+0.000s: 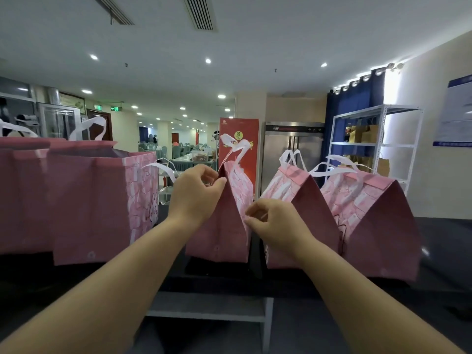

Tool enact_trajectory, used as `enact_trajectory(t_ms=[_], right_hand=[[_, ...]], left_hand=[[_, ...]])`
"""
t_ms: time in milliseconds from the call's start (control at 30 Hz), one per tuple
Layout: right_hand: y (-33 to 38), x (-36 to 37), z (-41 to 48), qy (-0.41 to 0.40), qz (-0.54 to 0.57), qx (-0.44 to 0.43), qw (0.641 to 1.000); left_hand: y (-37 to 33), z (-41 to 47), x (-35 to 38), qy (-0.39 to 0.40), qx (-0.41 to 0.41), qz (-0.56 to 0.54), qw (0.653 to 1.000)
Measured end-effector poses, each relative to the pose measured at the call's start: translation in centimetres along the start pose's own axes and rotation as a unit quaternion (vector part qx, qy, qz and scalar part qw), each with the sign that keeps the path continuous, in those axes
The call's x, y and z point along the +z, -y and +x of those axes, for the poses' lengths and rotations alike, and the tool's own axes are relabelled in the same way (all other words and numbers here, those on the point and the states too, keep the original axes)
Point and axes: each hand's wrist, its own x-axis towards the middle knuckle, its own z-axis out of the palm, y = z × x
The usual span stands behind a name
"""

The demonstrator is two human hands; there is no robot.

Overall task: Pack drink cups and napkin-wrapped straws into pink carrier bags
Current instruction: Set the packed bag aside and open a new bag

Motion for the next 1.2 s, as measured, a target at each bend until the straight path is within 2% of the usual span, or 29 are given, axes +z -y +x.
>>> enact_trajectory(t_ms=[300,400,533,667,1000,1200], right_hand=[[3.8,-1.5,-2.5,-0.001,0.059,-0.048,0.997],[4.7,-1.1,-2.8,0.044,0.084,-0.073,0.993],[5.9,0.1,-2.7,0.143,0.081,-0.120,0.979],[7.3,2.6,-2.0,0.169,0.084,-0.148,0.971],[12.0,9.4,3.0,0.124,0.055,-0.148,0.980],[15.1,12.0,9.0,0.074,0.038,-0.124,0.989]], left_hand=[[0.7,-5.2,-5.1,0.029,-0.025,0.005,0.999],[1.4,-7.2,-7.0,0.039,-0.042,0.025,0.998],[3.0,-9.3,-9.9,0.038,-0.087,0.068,0.993],[4.9,-10.7,-13.8,0.035,-0.128,0.121,0.984],[10.1,-9.2,-22.4,-0.020,-0.177,0.181,0.967],[14.5,-4.2,-25.1,-0.015,-0.160,0.195,0.968]])
